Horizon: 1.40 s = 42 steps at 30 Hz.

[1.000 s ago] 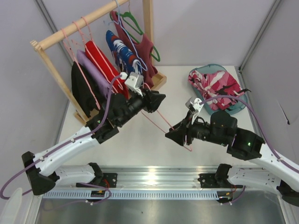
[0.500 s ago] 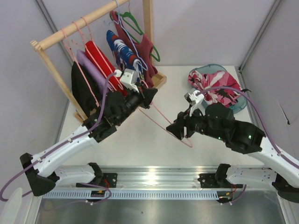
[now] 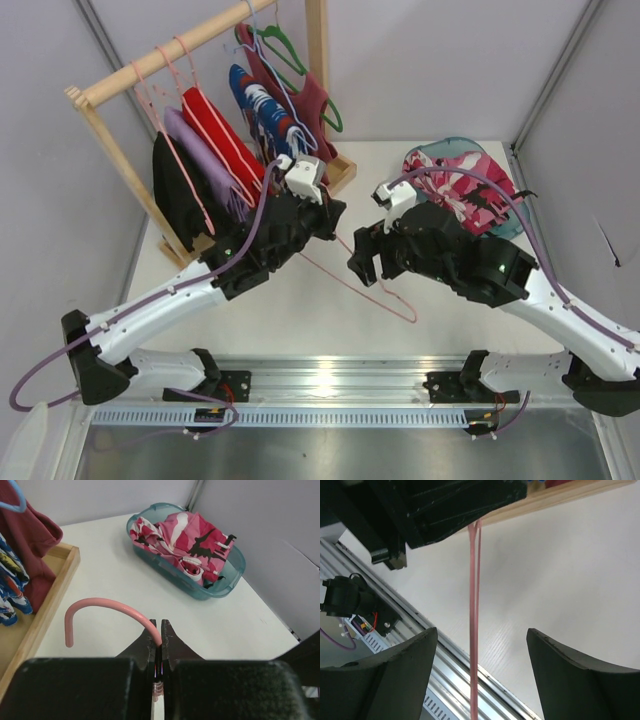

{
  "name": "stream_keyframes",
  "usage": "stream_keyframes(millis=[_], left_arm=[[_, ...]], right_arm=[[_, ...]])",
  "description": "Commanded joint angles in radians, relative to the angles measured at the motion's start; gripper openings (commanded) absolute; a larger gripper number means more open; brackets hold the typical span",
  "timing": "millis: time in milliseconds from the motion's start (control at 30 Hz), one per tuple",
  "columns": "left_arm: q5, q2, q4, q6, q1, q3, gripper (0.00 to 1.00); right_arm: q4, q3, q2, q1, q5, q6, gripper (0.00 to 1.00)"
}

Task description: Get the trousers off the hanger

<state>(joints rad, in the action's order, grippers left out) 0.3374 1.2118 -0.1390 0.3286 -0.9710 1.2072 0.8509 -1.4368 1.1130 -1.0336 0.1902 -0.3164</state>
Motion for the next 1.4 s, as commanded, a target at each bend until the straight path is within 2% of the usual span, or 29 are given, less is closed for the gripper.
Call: stream_keyframes(millis=[0,200,300,400,433,467,600,633,700,733,1067,1167,1200,1267,1300,1367], left_arm=[[0.043,0.011,-0.004,-0.011,-0.005,0.084,0.00],[0.038,0.022,-0.031,-0.005,-0.003,0.126,0.00],[0.040,0.018,-0.030,-0.003,-0.005,0.126,0.00],[0.043,0.017,-0.033,-0.003,-0.003,0.120,0.00],[0.046,0.015,-0.034,-0.003,-0.003,0.117,0.00],[0.046,0.014,-0.033,-0.005,-0.003,0.114,0.00],[0.051,0.022,-0.036,0.000,-0.005,0.115,0.00],[0.051,0.023,-0.040,0.003,-0.005,0.121,0.00],[0.045,0.028,-0.043,0.015,-0.003,0.124,0.00],[0.042,0.029,-0.048,0.020,-0.003,0.127,0.00],[0.032,0.049,-0.094,0.066,0.000,0.164,0.01],[0.017,0.028,-0.100,0.066,0.000,0.160,0.54],[0.011,0.017,-0.099,0.061,0.000,0.164,0.83],[-0.018,-0.024,-0.093,0.041,0.000,0.160,0.91],[-0.023,-0.041,-0.097,0.036,0.000,0.160,0.99],[-0.012,-0.095,-0.117,0.032,0.000,0.160,0.99]], right_arm=[[-0.003,-0.025,0.016,-0.037,0.037,0.037,0.79],[0.007,0.032,0.065,-0.120,0.161,0.051,0.76],[-0.006,0.042,0.077,-0.131,0.175,0.050,0.69],[-0.024,0.047,0.067,-0.131,0.183,0.048,0.49],[-0.027,0.049,0.061,-0.131,0.187,0.042,0.34],[-0.030,0.049,0.048,-0.131,0.192,0.040,0.28],[-0.047,0.053,0.021,-0.131,0.227,0.028,0.23],[-0.055,0.056,0.016,-0.131,0.238,0.028,0.16],[-0.061,0.064,0.005,-0.131,0.245,0.031,0.09],[-0.067,0.073,0.005,-0.131,0.245,0.033,0.00],[-0.137,0.136,-0.047,-0.154,0.272,0.054,0.00],[-0.159,0.142,-0.074,-0.158,0.288,0.063,0.00],[-0.164,0.148,-0.081,-0.157,0.291,0.066,0.00],[-0.162,0.153,-0.090,-0.151,0.287,0.072,0.00],[-0.161,0.164,-0.091,-0.148,0.278,0.068,0.00],[-0.167,0.187,-0.100,-0.117,0.247,0.057,0.00]])
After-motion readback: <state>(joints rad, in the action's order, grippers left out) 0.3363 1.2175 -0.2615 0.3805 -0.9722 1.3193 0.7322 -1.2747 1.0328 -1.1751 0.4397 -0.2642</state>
